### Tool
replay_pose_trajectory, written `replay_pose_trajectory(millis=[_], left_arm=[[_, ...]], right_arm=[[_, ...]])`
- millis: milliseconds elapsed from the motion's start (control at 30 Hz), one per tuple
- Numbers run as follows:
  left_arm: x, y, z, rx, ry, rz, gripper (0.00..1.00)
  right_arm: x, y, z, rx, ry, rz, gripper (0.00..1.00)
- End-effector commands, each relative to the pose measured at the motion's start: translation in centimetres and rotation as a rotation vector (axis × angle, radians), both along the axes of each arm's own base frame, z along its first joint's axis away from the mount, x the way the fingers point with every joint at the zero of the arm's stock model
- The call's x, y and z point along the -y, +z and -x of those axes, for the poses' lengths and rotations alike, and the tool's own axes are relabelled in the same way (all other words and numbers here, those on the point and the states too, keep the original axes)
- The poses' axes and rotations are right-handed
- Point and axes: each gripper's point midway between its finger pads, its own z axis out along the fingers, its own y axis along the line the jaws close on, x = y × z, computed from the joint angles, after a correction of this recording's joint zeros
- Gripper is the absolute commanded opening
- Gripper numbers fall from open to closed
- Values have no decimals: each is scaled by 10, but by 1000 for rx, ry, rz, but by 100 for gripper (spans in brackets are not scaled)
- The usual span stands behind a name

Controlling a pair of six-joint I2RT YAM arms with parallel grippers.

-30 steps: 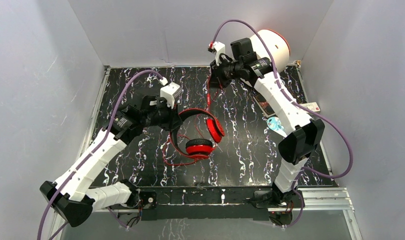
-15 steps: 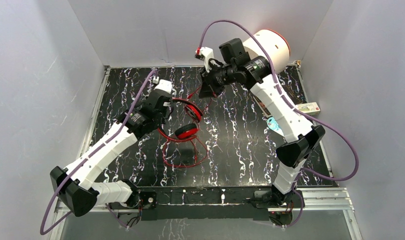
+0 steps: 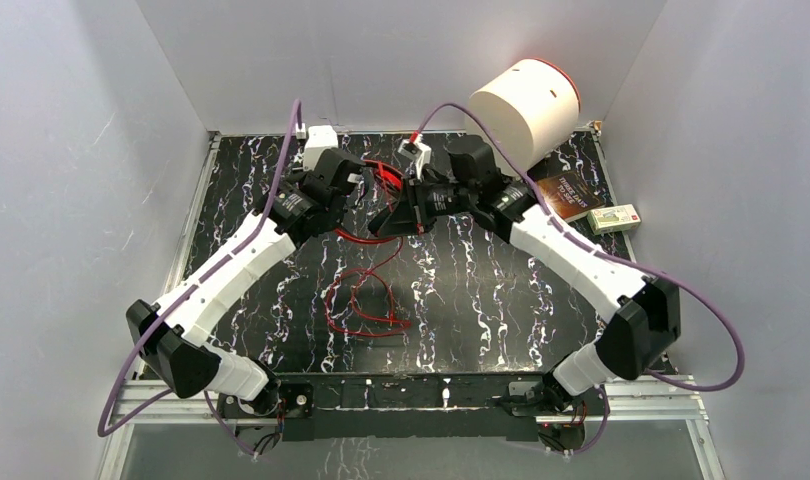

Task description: Wrap the headphones

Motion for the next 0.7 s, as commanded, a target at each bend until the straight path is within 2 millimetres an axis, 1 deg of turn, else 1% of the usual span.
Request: replay_pose_trajectory(millis=[0,67,100,133,167,200,300,367,433,533,667], left_arm=[[-7,53,-10,185,129,161,0],[-1,63,-9,205,111,230,0],[4,68,-8,214,96,268,0],[9,71,-8,219,80,307,0],[13,74,-7,222,67,335,0],[16,77,-7,224,57,356,0],[19,86,-6,235,44,390,0],[20,93,-5,245,37,399,0],[20,101,-3,253,20,408,0],[20,112,0,256,-1,414,0],[20,125,7,248,-30,421,0]], right_arm=[[1,77,26,112,12,-276,7],[1,73,25,158,-35,-298,9],[1,72,24,199,-52,-314,12],[1,67,24,234,-70,-320,15],[2,66,22,267,-88,-323,19],[2,66,21,295,-102,-318,22],[5,60,17,320,-144,-287,28],[6,53,16,329,-152,-275,30],[9,41,12,338,-176,-254,34],[14,25,9,350,-206,-218,46],[26,1,1,392,-256,-136,71]])
